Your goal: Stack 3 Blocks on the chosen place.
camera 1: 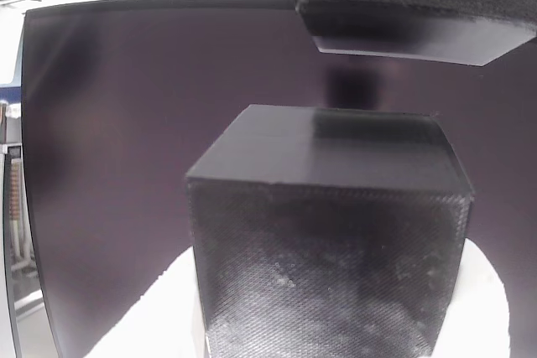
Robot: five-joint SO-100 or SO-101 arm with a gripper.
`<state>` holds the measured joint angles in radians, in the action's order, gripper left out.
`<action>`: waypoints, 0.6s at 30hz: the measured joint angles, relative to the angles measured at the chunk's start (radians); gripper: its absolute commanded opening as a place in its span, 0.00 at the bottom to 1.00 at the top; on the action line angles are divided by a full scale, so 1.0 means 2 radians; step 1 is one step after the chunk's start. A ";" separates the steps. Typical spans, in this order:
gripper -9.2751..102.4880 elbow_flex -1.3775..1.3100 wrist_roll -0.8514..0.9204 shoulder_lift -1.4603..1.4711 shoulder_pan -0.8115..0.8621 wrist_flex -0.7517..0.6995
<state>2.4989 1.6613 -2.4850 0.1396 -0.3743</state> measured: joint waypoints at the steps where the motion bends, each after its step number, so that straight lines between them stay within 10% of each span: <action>1: 0.28 0.005 0.000 -0.001 -0.002 0.005; 18: 0.29 0.094 0.018 -0.011 -0.026 0.111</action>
<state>2.6860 1.6981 -2.5065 0.0874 -0.1519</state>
